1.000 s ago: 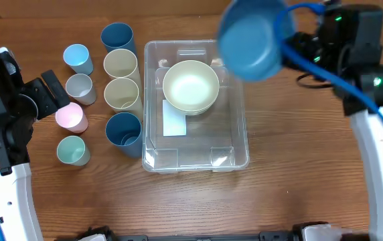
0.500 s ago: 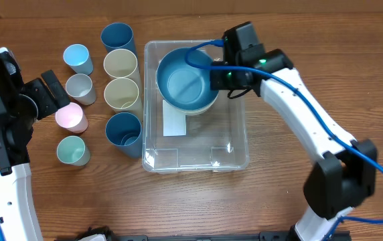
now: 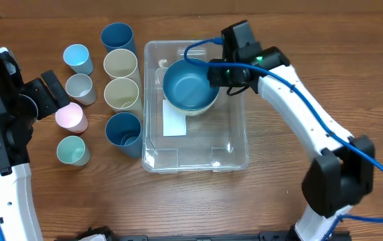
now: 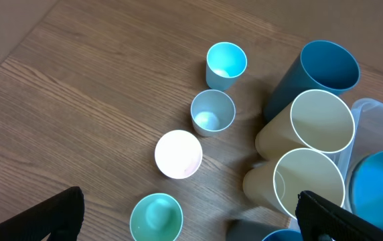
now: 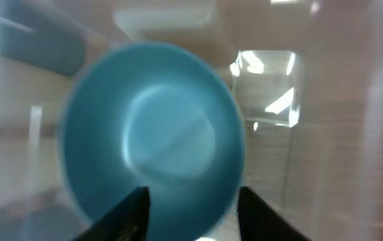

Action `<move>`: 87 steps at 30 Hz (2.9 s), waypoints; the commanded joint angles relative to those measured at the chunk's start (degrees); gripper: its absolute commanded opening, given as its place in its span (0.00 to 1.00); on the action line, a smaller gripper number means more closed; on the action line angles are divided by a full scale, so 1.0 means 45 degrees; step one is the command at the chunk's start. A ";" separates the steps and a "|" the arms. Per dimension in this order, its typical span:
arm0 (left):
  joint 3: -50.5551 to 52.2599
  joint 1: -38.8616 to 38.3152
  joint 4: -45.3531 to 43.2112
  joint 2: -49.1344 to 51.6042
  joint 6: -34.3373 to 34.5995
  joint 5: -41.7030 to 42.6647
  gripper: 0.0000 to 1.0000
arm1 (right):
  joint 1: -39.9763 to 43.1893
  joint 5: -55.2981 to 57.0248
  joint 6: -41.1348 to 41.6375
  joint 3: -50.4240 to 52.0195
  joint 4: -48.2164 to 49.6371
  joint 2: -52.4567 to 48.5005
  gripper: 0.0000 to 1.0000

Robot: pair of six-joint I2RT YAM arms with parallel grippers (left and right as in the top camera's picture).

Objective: Pack container
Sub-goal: 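Carry the teal bowl with the right gripper and stack it on the cream bowls, then move the left gripper to the light blue cup and grasp its rim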

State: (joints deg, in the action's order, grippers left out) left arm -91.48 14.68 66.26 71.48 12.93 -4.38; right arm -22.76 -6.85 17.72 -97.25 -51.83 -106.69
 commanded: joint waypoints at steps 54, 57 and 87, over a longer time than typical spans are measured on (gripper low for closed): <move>-0.4235 0.1579 -0.1647 0.6931 0.0855 0.4129 1.00 | 0.7839 0.0466 0.0787 -0.0806 -0.4794 0.3764 1.00; -0.4430 0.1967 -0.2331 0.8034 0.0971 0.4755 1.00 | 0.7839 0.0471 0.0787 -0.0806 -0.4794 0.3764 1.00; -0.4449 0.1715 -0.5712 1.3216 0.2084 0.6917 0.79 | 0.7839 0.0466 0.0787 -0.0806 -0.4794 0.3764 1.00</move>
State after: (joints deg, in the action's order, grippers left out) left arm -110.30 23.94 41.74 129.84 22.37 27.42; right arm 12.56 -4.67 20.95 -100.86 -73.54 -90.43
